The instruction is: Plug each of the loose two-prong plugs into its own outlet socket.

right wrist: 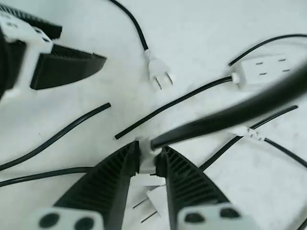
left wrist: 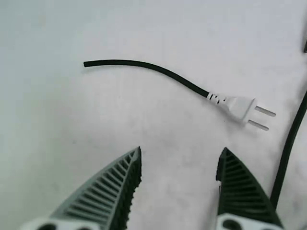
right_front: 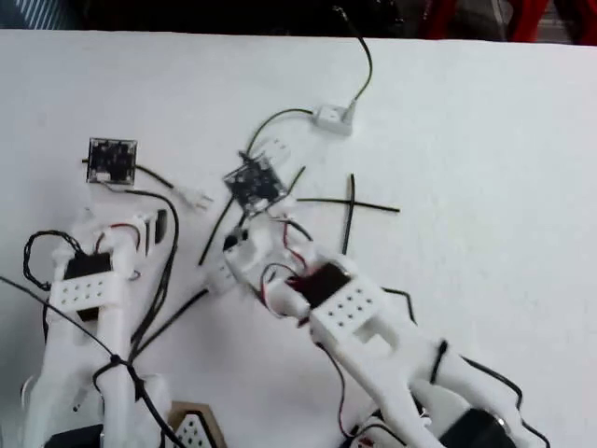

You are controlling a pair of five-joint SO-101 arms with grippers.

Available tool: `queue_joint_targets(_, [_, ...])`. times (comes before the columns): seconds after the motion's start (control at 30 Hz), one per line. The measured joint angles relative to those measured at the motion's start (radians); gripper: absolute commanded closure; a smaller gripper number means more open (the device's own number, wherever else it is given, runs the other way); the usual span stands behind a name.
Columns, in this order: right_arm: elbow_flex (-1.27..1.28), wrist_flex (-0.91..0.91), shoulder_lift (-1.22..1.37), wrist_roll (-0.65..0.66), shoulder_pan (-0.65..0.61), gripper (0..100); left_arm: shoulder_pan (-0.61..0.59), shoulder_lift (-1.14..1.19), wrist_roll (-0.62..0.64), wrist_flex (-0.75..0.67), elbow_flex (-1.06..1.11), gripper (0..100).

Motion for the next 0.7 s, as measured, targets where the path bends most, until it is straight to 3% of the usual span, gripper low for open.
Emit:
queue_joint_targets(0.33, [-0.012, -0.061, 0.190, 0.000, -0.009, 98.2, 0.006, 0.000, 0.000, -0.008, 0.006, 74])
queue_joint_targets(0.7, [-0.029, -0.083, 0.227, 0.000, 0.057, 98.2, 0.006, 0.000, 0.000, -0.008, 0.006, 74])
